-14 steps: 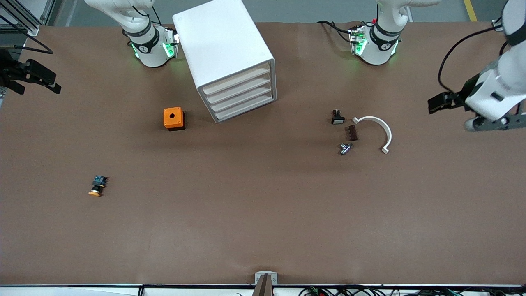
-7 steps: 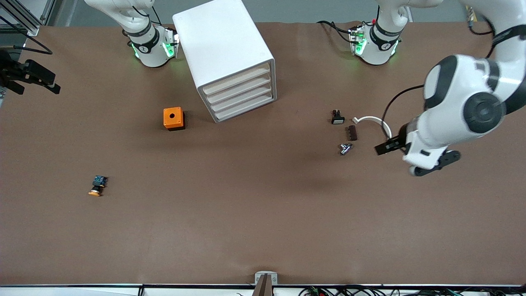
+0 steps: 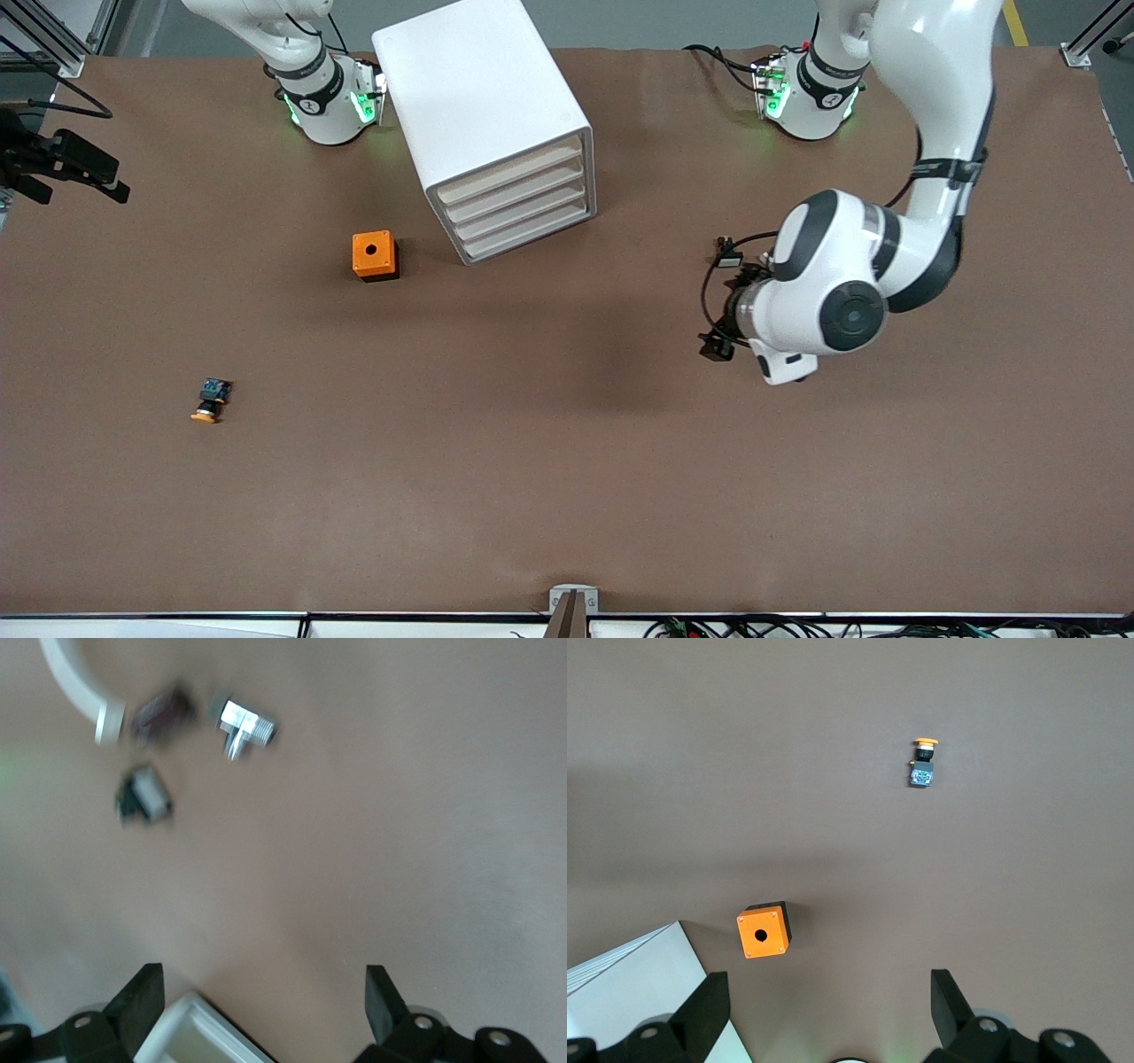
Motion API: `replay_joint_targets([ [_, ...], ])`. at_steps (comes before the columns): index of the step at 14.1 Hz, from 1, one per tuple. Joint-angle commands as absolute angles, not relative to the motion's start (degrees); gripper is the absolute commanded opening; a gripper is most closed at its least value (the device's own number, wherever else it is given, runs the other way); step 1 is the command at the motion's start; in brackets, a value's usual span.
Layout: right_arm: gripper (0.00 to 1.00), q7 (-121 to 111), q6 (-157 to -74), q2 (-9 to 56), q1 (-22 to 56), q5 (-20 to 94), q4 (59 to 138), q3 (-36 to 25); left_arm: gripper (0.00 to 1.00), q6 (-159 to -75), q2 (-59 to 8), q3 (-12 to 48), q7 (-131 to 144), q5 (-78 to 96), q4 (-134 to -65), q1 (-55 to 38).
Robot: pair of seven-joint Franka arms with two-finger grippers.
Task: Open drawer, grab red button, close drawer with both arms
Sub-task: 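Grasp the drawer handle of the white cabinet with the left gripper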
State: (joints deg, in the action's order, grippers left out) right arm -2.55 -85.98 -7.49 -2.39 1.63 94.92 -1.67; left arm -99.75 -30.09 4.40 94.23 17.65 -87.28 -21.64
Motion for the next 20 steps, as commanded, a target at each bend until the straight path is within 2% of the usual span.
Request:
replay_joint_targets([
  [1, 1.0, -2.02, -85.6, -6.24, -3.34, 1.76, 93.69, -1.41, 1.0, -97.13, -33.21, 4.04, 106.76, 23.79, -85.52, -24.51],
  [6, 1.0, -2.02, -85.52, -6.07, -3.25, 2.02, 93.87, -1.41, 1.0, -95.27, -38.31, 4.13, 122.92, 44.7, -85.52, -27.32],
  [9, 1.0, -2.2, -86.04, -5.8, -2.99, 1.32, 93.96, -1.41, 0.99, -95.27, -39.63, 4.39, 131.72, 49.56, -85.52, -29.79],
  [13, 1.0, -2.46, -86.92, -5.89, -2.9, 0.44, 94.04, -1.32, 0.71, -94.84, -41.65, 5.01, 137.98, 55.18, -85.6, -33.22],
  [17, 1.0, -2.46, -87.71, -6.06, -2.9, 0.44, 94.22, -1.23, 0.62, -92.2, -42.98, 5.98, 138.43, 57.39, -85.61, -34.62],
  [20, 1.0, -2.55, -87.98, -6.06, -2.99, 0.53, 94.39, -1.23, 0.61, -92.11, -43.85, 6.15, 138.34, 58.09, -85.61, -36.55],
])
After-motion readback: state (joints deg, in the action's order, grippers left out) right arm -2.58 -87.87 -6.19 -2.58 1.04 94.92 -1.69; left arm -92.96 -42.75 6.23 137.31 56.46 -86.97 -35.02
